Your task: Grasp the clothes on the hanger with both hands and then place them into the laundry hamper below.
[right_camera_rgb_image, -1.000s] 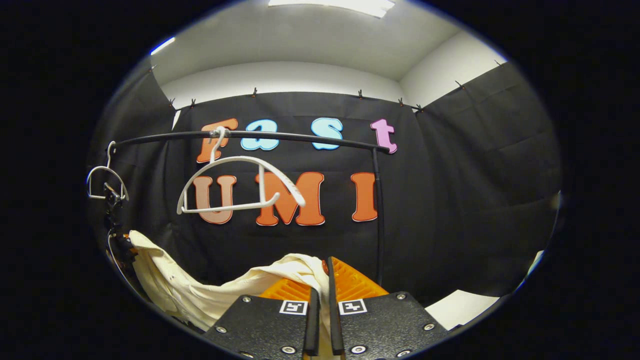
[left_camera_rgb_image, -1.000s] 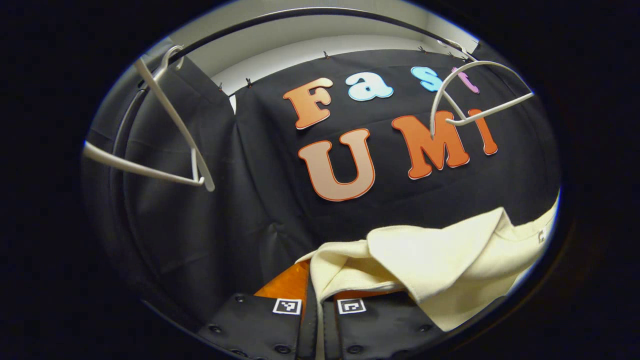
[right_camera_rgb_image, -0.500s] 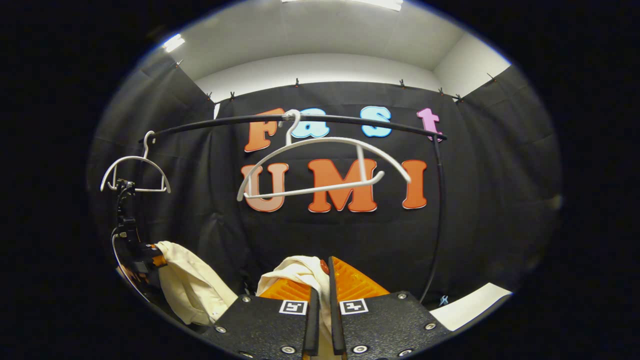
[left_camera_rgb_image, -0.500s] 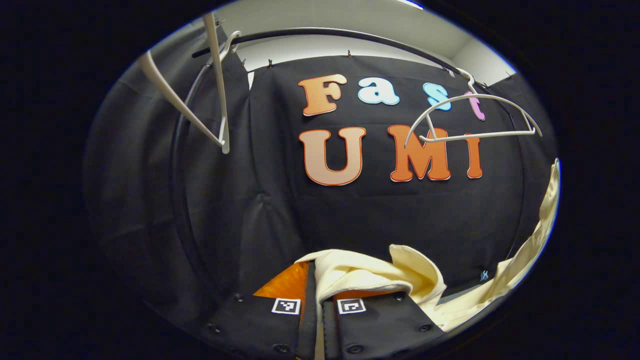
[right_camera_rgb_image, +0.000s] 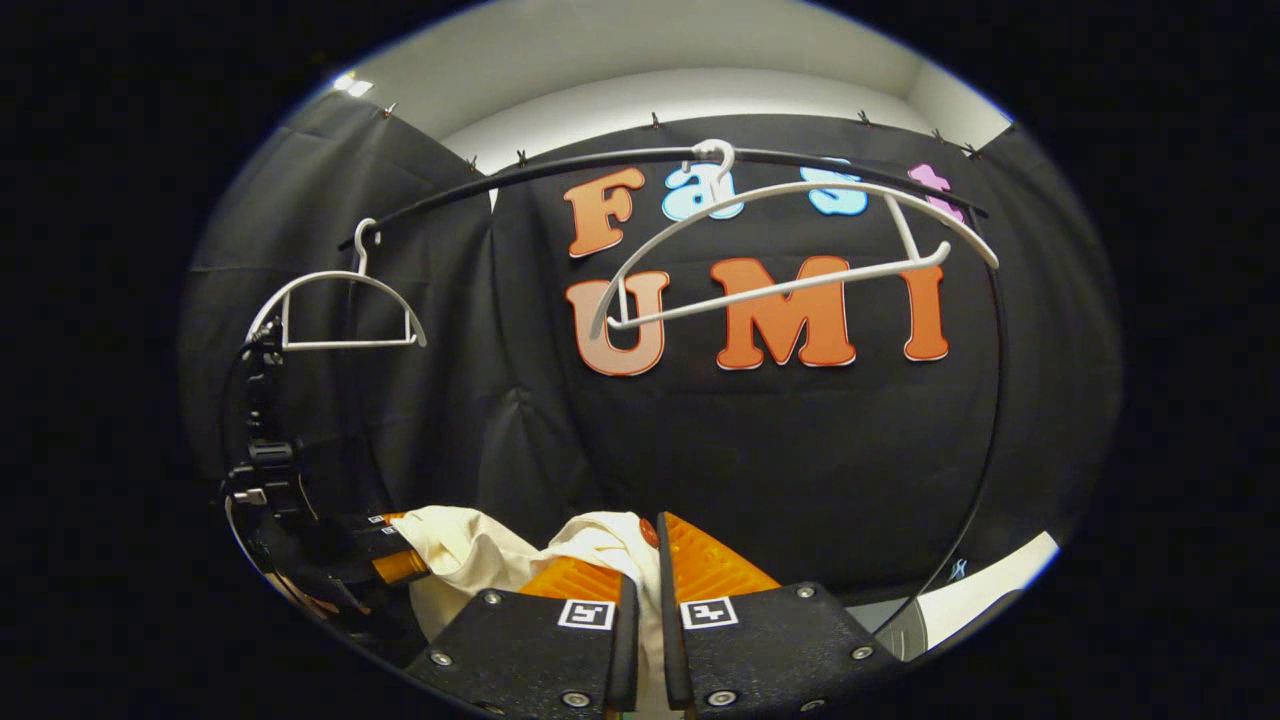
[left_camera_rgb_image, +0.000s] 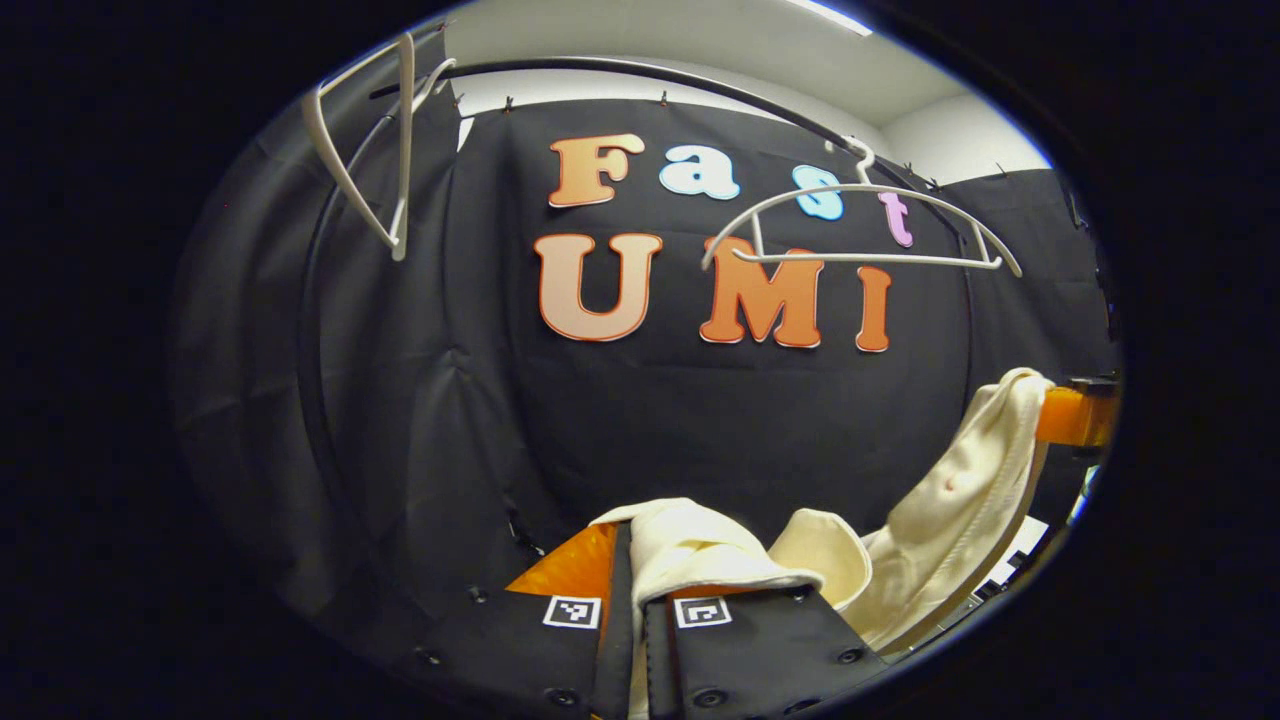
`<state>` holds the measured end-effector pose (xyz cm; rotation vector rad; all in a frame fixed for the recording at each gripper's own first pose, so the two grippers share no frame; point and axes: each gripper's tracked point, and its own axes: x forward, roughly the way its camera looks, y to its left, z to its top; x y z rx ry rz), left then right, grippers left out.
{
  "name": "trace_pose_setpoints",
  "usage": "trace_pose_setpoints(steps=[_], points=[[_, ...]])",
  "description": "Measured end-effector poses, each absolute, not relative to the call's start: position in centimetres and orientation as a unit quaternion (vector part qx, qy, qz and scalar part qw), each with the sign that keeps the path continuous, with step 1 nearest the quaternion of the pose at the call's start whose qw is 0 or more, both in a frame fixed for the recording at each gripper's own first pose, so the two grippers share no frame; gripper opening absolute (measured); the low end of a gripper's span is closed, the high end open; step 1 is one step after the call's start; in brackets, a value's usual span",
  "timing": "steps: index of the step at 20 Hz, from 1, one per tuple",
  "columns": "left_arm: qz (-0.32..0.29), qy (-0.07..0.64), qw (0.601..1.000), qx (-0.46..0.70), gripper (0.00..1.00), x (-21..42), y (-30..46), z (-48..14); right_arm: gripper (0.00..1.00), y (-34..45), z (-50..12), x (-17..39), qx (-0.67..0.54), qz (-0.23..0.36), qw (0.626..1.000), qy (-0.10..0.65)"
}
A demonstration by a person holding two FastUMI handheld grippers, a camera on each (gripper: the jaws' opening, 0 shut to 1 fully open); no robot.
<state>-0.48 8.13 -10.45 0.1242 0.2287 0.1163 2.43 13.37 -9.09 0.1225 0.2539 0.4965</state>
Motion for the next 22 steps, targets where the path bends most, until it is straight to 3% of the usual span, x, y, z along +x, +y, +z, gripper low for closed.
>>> trace_pose_setpoints(steps=[10,20,21,22], points=[[0.017,0.201,0.979,0.014,0.13,-3.6,4.1,-15.5,0.12,11.1,-19.2,-0.8,0.077,0.177,0.95,0.244],[0.038,0.219,0.975,0.016,0.14,0.2,4.9,-15.8,0.14,10.8,-18.9,2.8,0.063,0.148,0.958,0.239],[0.046,0.237,0.97,0.018,0.17,-0.1,5.2,-16.8,0.15,10.8,-19.7,2.7,0.055,0.145,0.955,0.251],[0.047,0.253,0.966,0.015,0.27,-0.6,5.2,-17.8,0.21,11.0,-20.8,2.5,0.055,0.146,0.952,0.263]])
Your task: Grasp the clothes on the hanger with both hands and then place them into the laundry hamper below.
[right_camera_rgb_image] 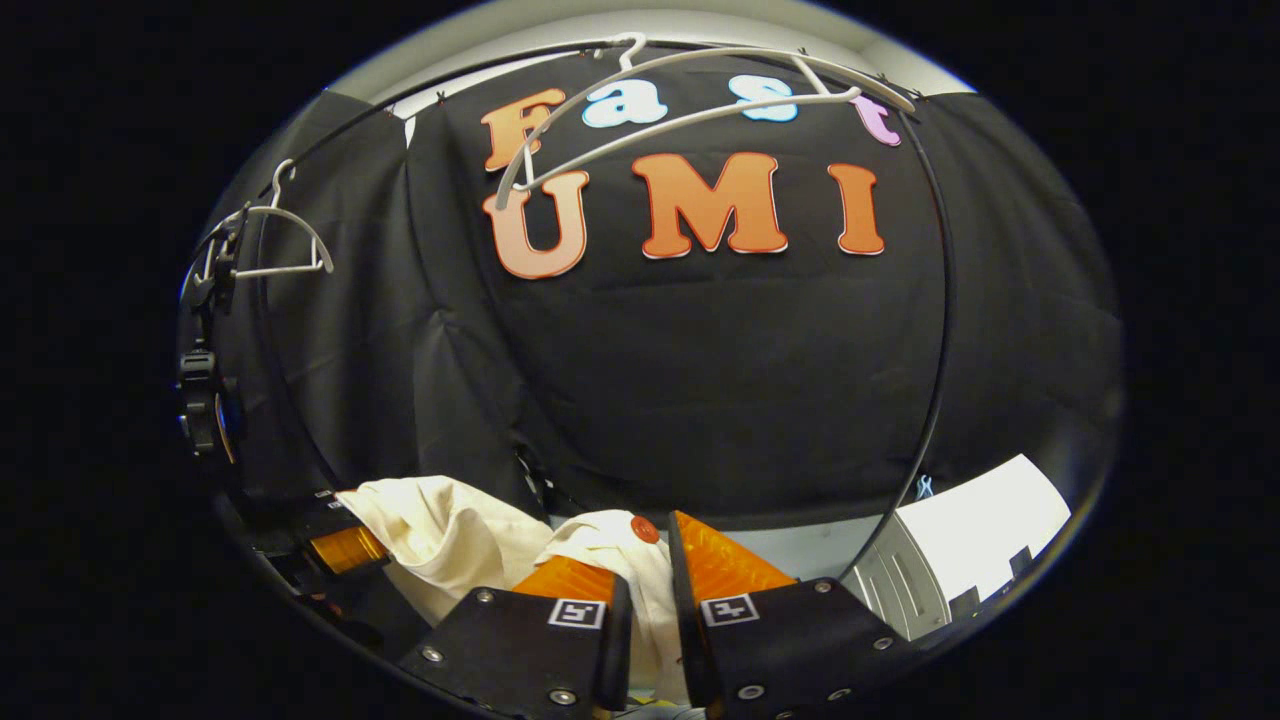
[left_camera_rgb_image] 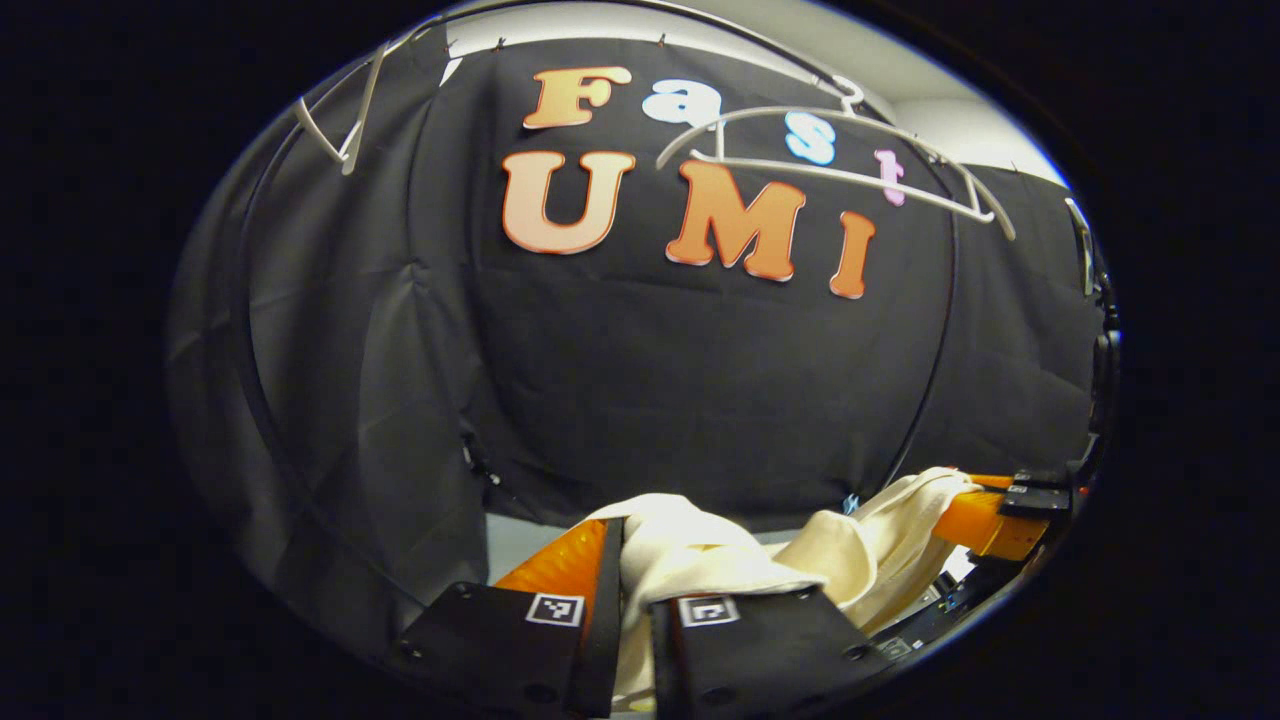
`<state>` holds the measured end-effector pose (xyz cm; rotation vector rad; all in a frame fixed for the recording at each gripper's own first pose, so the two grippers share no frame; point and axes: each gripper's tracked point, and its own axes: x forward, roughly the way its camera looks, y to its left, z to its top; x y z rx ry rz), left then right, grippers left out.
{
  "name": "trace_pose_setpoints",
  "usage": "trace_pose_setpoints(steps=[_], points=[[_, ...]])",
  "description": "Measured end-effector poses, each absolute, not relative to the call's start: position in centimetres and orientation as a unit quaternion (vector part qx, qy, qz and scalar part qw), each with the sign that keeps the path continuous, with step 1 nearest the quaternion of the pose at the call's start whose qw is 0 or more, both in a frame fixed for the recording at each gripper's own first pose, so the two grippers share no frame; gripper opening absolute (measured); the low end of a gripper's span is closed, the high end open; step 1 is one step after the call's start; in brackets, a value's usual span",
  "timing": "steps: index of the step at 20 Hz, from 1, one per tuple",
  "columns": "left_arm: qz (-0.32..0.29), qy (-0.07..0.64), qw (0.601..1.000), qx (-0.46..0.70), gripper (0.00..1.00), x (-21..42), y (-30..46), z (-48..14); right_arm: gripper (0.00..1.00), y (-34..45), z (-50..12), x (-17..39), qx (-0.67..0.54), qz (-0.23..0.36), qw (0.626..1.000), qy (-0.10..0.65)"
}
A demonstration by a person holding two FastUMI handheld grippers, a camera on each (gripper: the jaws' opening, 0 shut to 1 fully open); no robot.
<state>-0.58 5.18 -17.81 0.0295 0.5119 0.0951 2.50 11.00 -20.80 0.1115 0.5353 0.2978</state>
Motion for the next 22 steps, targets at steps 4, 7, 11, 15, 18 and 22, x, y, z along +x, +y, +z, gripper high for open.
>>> trace_pose_setpoints(steps=[4,7,11,15,18,22], points=[[0.052,0.283,0.958,-0.002,0.49,-2.3,5.4,-19.7,0.35,10.8,-23.3,0.7,0.05,0.15,0.941,0.3],[0.065,0.299,0.952,-0.003,0.72,-3.0,6.2,-20.9,0.47,10.0,-24.4,0.3,0.042,0.138,0.937,0.317],[0.078,0.313,0.946,-0.001,0.95,-3.9,6.9,-21.8,0.82,9.1,-27.2,-0.9,0.05,0.121,0.923,0.363],[0.079,0.375,0.923,-0.018,0.95,-5.5,7.3,-24.8,0.87,8.7,-29.9,-2.6,0.021,0.118,0.9,0.42],[0.091,0.414,0.906,-0.01,0.96,-7.5,8.5,-26.5,0.88,9.1,-30.1,-3.1,0.033,0.119,0.895,0.43],[0.083,0.408,0.909,-0.011,0.96,-7.3,8.1,-25.7,0.88,9.4,-30.0,-3.7,0.026,0.122,0.894,0.431]])
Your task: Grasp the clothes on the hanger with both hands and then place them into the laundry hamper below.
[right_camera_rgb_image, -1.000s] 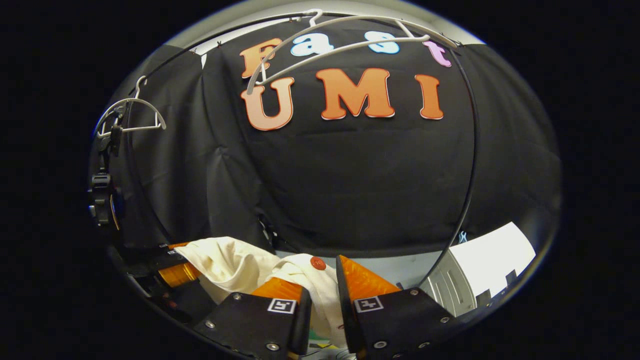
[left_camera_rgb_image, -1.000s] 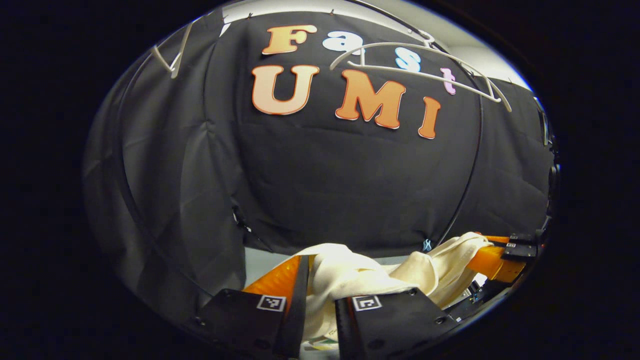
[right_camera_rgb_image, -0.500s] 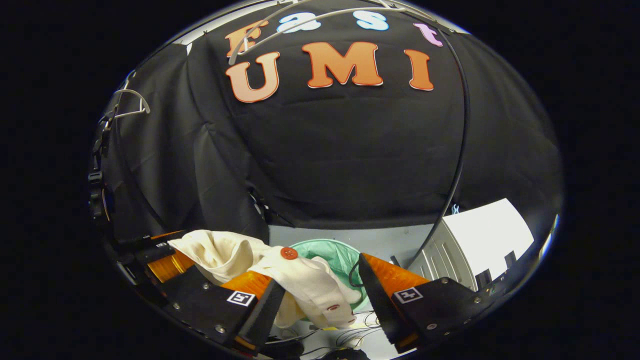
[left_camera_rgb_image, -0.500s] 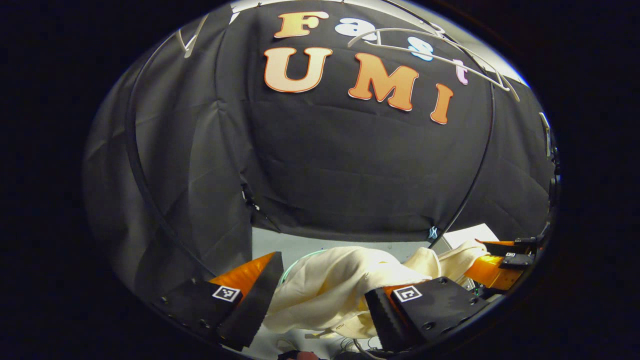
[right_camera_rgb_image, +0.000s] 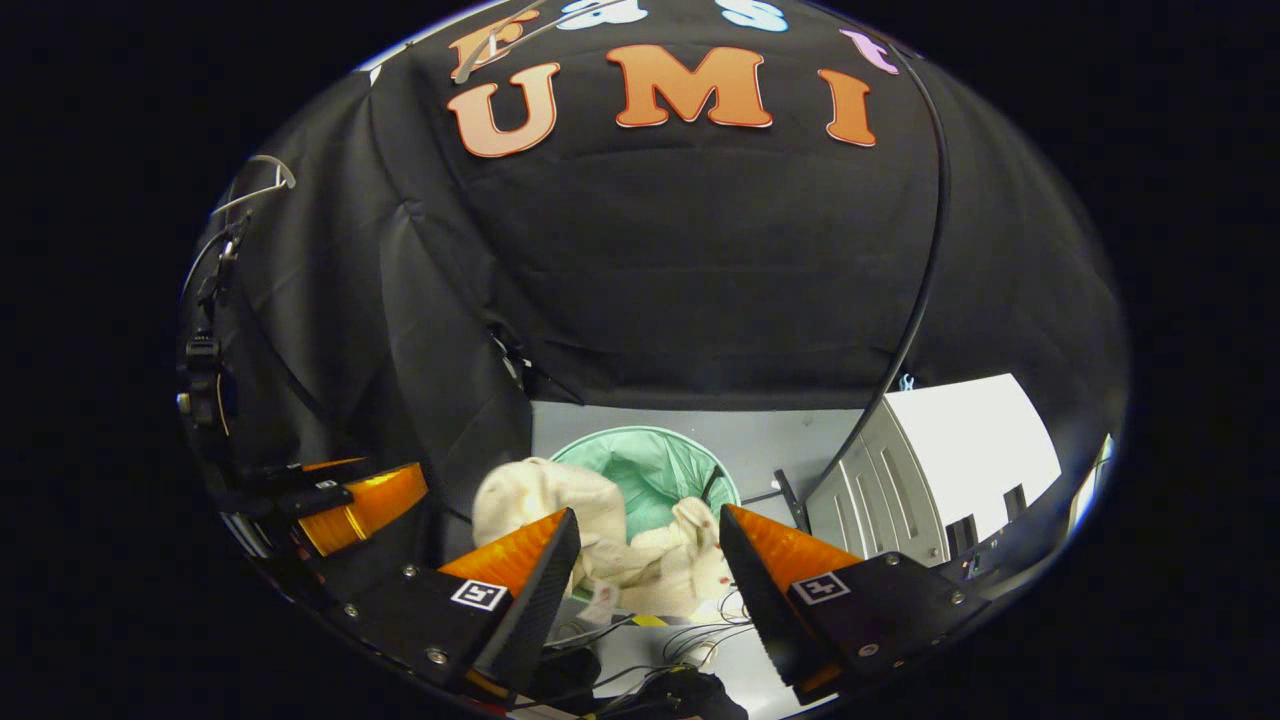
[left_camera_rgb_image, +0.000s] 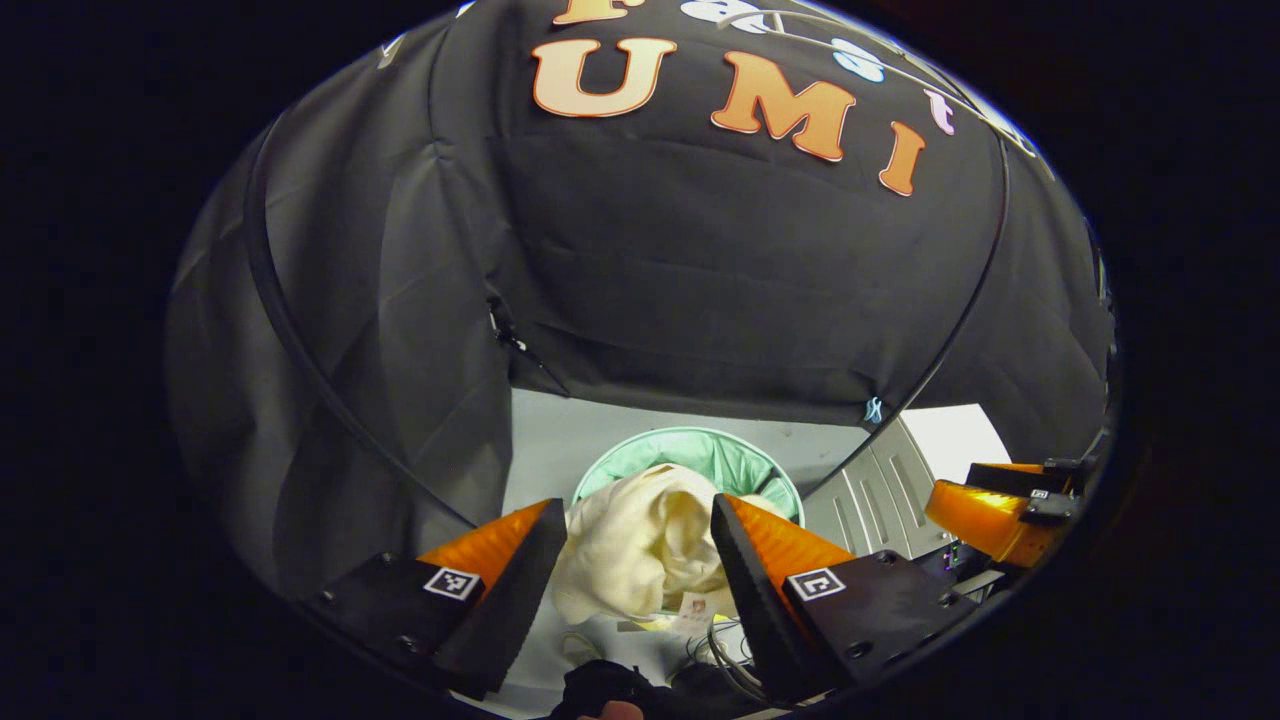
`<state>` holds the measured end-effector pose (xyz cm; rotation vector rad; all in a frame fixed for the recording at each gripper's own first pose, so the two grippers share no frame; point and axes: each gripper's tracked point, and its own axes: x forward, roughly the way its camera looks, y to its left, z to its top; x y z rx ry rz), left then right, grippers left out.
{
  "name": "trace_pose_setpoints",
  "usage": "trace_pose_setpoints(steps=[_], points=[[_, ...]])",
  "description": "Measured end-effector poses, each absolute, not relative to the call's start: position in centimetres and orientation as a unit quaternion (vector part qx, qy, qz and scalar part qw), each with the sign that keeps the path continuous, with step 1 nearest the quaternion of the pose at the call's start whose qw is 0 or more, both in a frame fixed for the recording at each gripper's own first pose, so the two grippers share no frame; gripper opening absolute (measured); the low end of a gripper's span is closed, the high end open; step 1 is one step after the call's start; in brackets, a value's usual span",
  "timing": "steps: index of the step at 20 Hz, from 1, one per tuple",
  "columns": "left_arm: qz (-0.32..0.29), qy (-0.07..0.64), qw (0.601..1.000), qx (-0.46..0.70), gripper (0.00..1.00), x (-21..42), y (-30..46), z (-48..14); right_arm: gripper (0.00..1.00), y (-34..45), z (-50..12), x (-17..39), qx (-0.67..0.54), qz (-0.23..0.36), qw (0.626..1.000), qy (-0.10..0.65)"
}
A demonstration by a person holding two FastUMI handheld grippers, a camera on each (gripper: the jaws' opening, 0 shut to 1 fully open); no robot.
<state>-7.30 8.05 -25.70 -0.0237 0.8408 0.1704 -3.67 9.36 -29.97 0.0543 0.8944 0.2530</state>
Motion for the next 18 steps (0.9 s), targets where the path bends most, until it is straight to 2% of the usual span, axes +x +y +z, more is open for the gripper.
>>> trace_pose_setpoints(steps=[7,8,9,13,18], points=[[0.085,0.375,0.923,-0.019,0.96,-7.2,7.9,-23.4,0.88,9.5,-29.4,-4.1,0.03,0.121,0.897,0.423],[0.083,0.365,0.927,-0.019,1.0,-6.9,7.7,-22.8,0.88,9.5,-28.9,-3.9,0.033,0.121,0.901,0.415],[0.081,0.355,0.931,-0.019,0.96,-7.0,7.5,-22.2,0.88,9.4,-28.2,-3.8,0.036,0.121,0.905,0.406],[0.079,0.322,0.943,-0.023,0.96,-6.8,6.9,-19.9,0.88,9.0,-25.8,-3.4,0.038,0.118,0.915,0.383],[0.076,0.25,0.965,0.004,0.96,-6.0,7.0,-13.9,0.88,8.2,-21.1,-2.4,0.033,0.117,0.933,0.339]])
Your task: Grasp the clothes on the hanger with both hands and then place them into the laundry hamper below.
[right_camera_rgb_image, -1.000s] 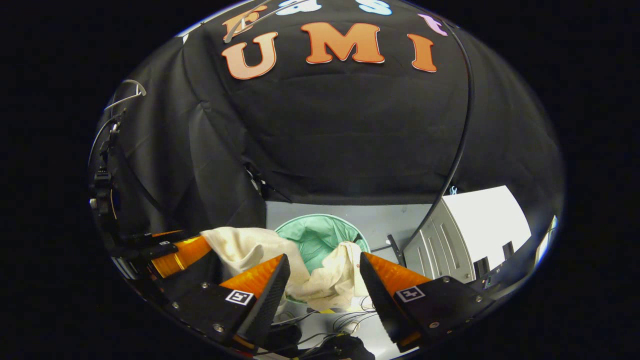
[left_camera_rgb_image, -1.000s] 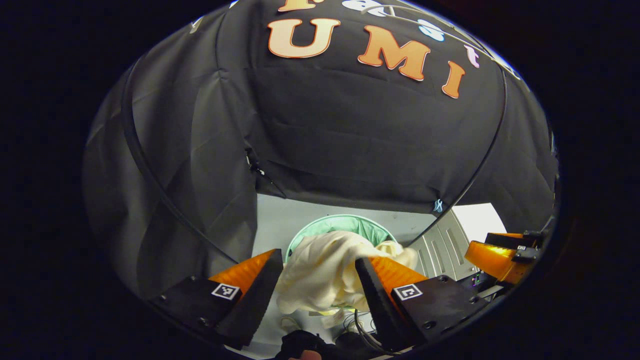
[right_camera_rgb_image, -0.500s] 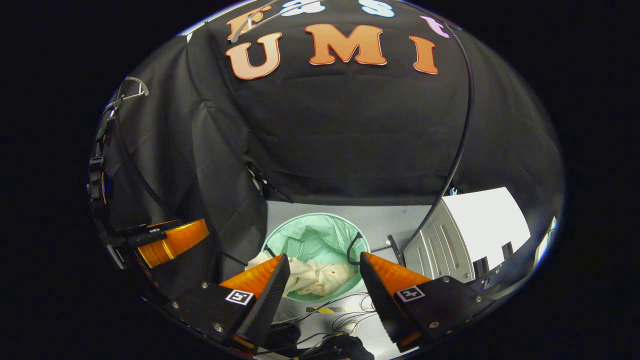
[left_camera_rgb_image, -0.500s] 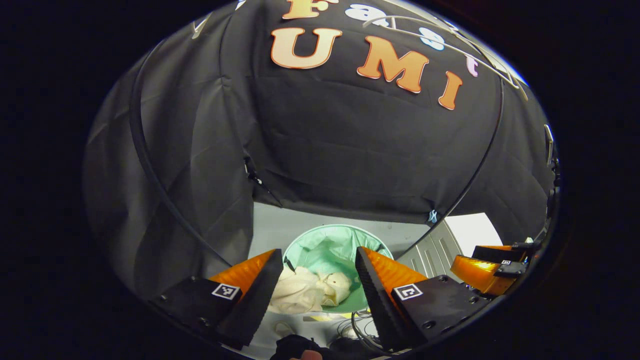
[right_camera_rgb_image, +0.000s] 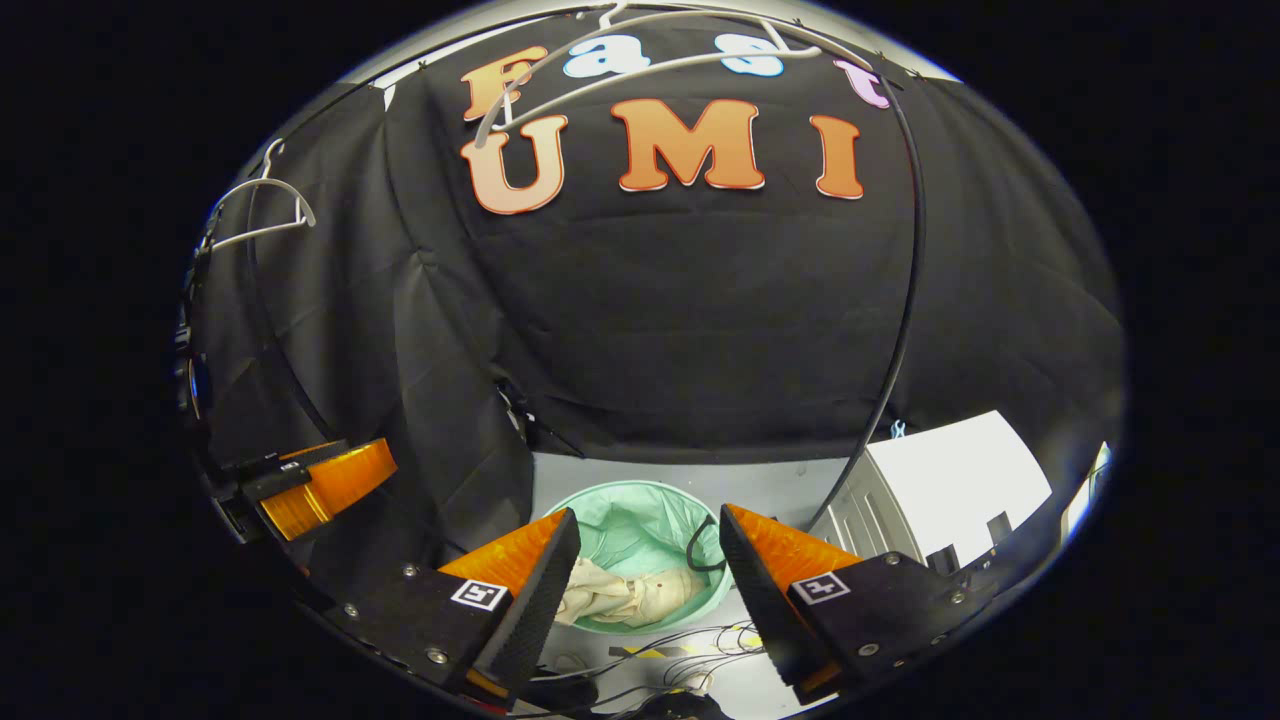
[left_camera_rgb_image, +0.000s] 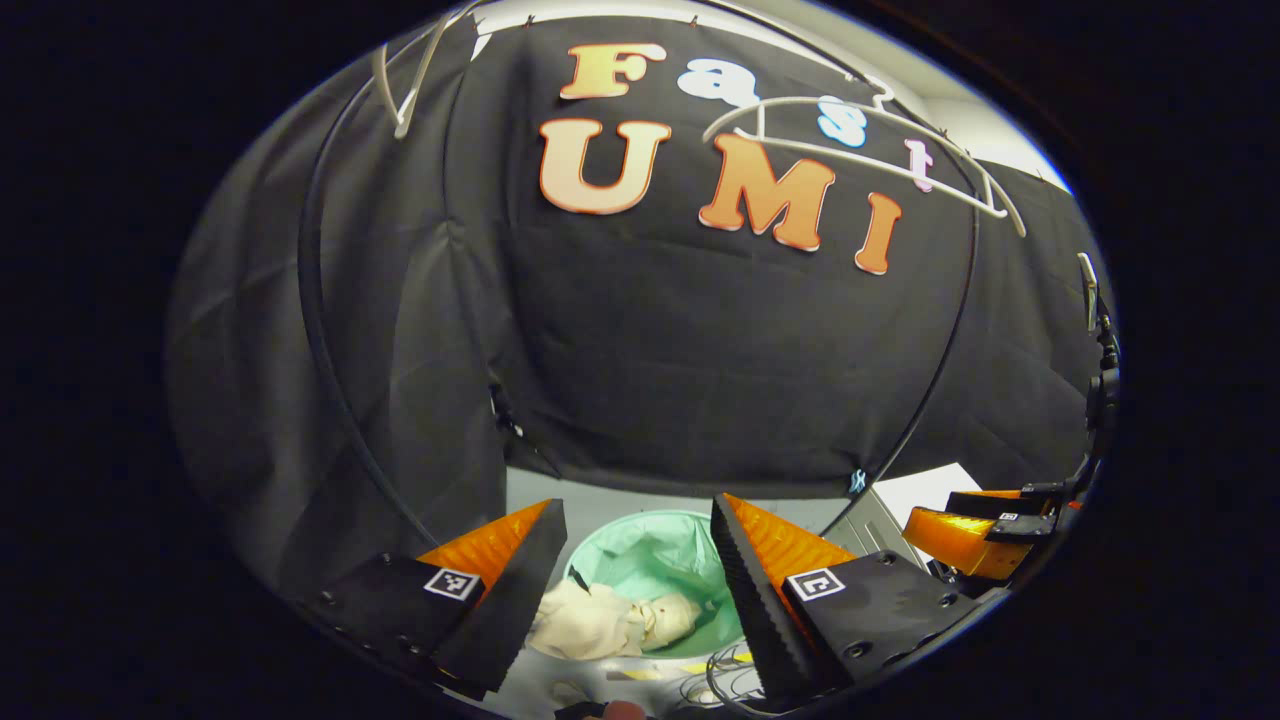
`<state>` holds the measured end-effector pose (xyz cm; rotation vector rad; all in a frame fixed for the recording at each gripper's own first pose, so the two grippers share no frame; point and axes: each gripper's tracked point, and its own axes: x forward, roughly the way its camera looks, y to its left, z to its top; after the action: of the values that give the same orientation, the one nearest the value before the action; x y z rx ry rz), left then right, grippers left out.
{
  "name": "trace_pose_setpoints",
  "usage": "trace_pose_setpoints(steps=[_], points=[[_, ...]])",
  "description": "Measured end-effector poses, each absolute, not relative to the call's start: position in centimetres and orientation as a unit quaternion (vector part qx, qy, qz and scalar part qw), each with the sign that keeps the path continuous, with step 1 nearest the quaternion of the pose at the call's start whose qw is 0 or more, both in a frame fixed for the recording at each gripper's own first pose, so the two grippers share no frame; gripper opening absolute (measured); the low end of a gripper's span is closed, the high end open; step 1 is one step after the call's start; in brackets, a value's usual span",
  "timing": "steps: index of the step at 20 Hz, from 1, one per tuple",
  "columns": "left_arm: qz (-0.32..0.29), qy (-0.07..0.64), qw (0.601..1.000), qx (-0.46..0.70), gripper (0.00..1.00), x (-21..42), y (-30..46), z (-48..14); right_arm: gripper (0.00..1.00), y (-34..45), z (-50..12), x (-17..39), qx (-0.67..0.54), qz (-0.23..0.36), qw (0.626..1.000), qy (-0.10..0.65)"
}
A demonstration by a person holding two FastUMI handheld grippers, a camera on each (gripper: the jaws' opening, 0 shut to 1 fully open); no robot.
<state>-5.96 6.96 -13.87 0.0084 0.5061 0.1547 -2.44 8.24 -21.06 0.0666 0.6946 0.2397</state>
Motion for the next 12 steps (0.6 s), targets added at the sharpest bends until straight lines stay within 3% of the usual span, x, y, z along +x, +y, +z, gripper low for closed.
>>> trace_pose_setpoints(steps=[3,4,8,9,12], points=[[0.076,0.192,0.978,0.019,0.95,-4.8,6.6,-9.7,0.88,7.8,-16.3,-1.4,0.037,0.121,0.948,0.291],[0.075,0.177,0.981,0.021,1.0,-4.5,6.3,-8.4,0.88,7.5,-14.5,-1.0,0.037,0.119,0.954,0.272],[0.069,0.123,0.99,0.004,0.91,-3.8,5.1,-4.1,0.88,5.3,-8.6,-0.1,0.029,0.1,0.974,0.203],[0.068,0.112,0.991,-0.003,1.0,-3.6,5.0,-3.2,0.88,4.7,-7.4,0.0,0.028,0.095,0.977,0.19],[0.057,0.092,0.994,-0.017,0.92,-3.7,4.0,-1.2,0.88,2.7,-4.7,0.2,0.033,0.081,0.984,0.157]])
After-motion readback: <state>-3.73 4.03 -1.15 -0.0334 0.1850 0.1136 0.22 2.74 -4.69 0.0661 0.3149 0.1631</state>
